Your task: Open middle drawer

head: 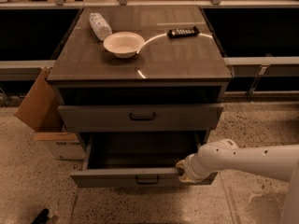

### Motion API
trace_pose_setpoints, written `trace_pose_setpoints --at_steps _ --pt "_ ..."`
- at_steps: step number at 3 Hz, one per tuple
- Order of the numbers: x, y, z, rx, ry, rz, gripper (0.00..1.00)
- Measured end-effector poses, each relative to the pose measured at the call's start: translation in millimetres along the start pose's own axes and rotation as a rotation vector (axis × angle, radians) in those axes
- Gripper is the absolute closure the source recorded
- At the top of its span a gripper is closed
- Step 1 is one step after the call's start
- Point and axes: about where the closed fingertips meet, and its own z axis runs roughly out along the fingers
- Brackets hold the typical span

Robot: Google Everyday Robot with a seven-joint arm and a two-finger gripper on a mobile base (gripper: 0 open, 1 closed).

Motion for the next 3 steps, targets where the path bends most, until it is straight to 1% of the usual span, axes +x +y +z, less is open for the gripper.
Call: trace_pose_setpoints --at_steps 1,2,3 --pt "-1 -1 -4 0.000 0.000 0.000 1.00" --pt "-1 -1 -4 0.000 0.000 0.000 1.00" --pt "1 9 -13 0.016 -0.015 0.021 1.00"
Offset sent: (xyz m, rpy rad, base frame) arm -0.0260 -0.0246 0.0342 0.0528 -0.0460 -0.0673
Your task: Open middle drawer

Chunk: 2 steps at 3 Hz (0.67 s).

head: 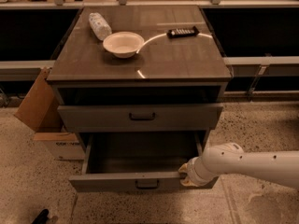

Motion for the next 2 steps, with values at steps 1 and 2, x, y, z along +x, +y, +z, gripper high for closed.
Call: trace_pose_setpoints --at_steps 1,2 --pt "-0.3 -0.4 0.2 0.000 0.000 0.000 1.00" --pt "-0.8 0.5 1.3 -0.003 -0.001 -0.001 0.81"
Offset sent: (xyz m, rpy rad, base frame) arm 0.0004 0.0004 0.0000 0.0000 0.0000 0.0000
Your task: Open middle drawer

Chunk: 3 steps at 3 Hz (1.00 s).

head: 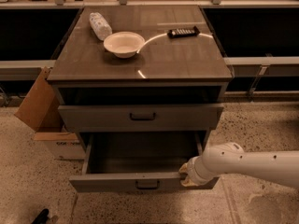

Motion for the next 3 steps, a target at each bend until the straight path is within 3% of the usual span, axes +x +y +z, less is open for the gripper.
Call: trace_pose_setpoints --at_steps 3 --pt "-1.3 2.6 2.9 -0.007 -0.003 -0.001 0.13"
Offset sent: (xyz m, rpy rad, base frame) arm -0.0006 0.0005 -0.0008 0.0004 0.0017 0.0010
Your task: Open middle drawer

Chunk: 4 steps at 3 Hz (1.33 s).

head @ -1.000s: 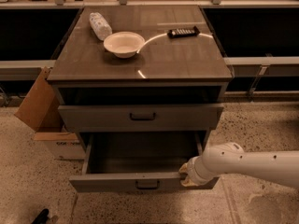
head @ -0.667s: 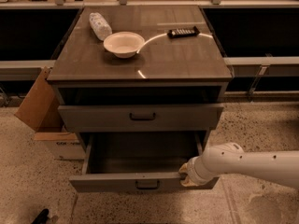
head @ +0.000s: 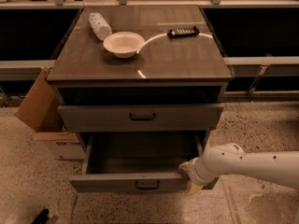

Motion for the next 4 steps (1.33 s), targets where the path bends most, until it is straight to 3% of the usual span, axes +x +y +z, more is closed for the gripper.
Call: trace_pose_setpoints --at_steps 1,2,3,4 --pt "1 -5 -12 -0.004 -0.019 -0.018 0.00" --pt "4 -23 -55 0.015 -0.053 -0.065 0.00" --pt "9 -48 -131 0.046 -0.085 -0.154 0.00" --pt "8 -56 -179 0.071 -0.075 -0.208 0.00"
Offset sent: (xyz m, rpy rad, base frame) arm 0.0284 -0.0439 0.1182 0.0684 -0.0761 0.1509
